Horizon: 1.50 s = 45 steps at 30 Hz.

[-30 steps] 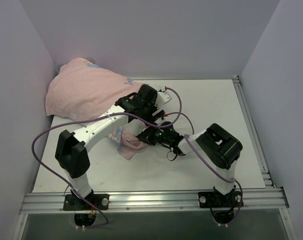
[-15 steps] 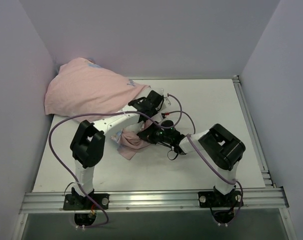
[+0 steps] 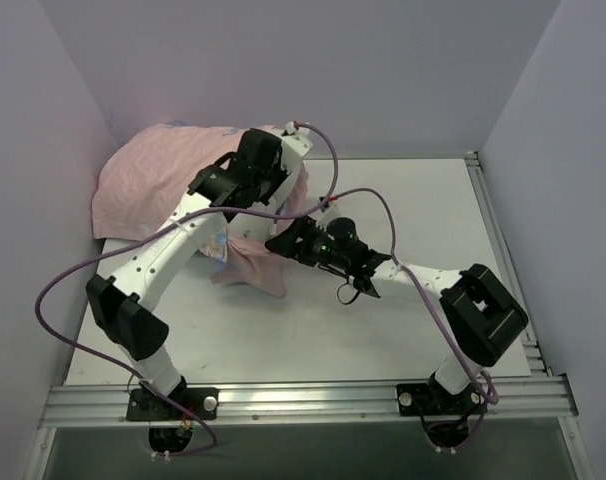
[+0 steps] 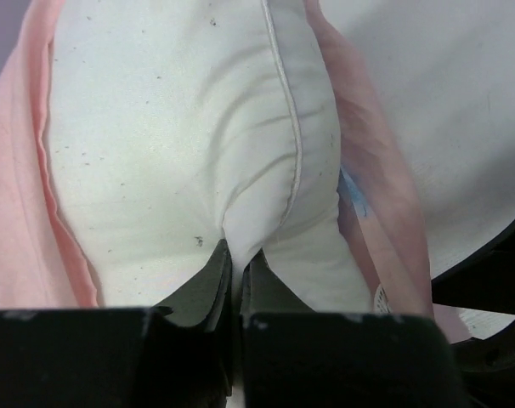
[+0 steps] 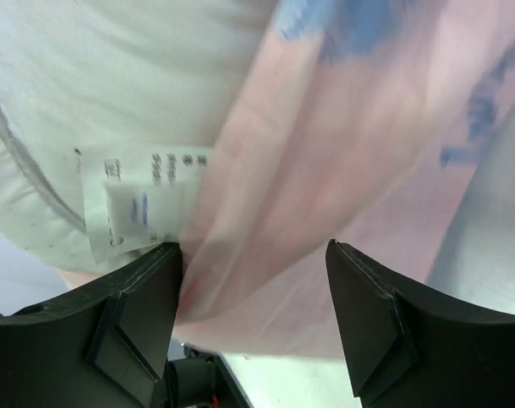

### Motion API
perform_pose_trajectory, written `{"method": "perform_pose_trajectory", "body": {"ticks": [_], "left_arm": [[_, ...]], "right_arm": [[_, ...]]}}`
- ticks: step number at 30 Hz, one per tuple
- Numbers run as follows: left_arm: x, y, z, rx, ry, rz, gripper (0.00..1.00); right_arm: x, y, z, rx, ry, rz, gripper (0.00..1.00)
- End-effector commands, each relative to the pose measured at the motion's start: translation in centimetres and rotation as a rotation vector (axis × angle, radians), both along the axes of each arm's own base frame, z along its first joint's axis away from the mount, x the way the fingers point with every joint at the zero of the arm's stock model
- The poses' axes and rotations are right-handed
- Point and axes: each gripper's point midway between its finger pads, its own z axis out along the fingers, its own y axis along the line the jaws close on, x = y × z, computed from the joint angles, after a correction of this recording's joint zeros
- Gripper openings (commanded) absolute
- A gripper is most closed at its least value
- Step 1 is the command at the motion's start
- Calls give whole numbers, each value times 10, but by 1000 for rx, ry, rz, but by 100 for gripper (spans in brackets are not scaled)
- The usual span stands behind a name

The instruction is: Remove the pillowcase from the pillow

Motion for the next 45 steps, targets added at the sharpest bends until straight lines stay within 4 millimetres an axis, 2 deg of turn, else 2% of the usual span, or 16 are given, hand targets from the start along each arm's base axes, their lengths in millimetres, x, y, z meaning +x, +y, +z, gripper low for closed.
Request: {"method": "perform_pose_trajectory", "body": {"ticks": [1,6,9,10,12,16,21,27,29,30,31,33,35,36,42,45], "left_arm": [[-13,0,84,-177,-150,-6,2],[-11,3,121,-273,-209,29,2],[-4,10,136,-316,-227,66,2],[-1,13,153,-355,-252,79,2],[12,33,165,-377,-277,136,2],[15,67,232,-451,-426,189,2],[-6,76,262,-541,-456,157,2],[-66,42,262,-696,-305,-91,2],[-81,33,260,-746,-253,-138,2],[-89,26,247,-766,-191,-163,2],[-89,25,238,-764,-168,-161,2],[-76,24,205,-732,-117,-112,2],[-57,27,187,-702,-125,-55,2],[-48,24,172,-688,-104,-40,2],[-3,-14,131,-721,-16,-33,2],[12,-32,126,-701,-26,-36,2]], "right_arm": [[10,-5,32,-84,-167,9,68],[10,17,41,-35,-179,62,65],[7,33,45,33,-164,96,38],[7,36,41,39,-150,102,15],[5,39,41,64,-140,110,0],[-6,41,5,12,-70,111,0],[-4,34,-39,-45,2,81,0],[57,16,-62,-92,62,12,0],[85,17,-51,-110,45,5,0],[102,9,-57,-121,54,-10,6],[117,14,-37,-98,16,-3,17],[124,3,-9,-94,-27,13,47],[125,-20,5,-168,-58,-44,62],[125,-37,40,-205,-154,-64,70],[85,-106,124,-421,-332,-155,86],[55,-115,150,-407,-381,-148,95]]}}
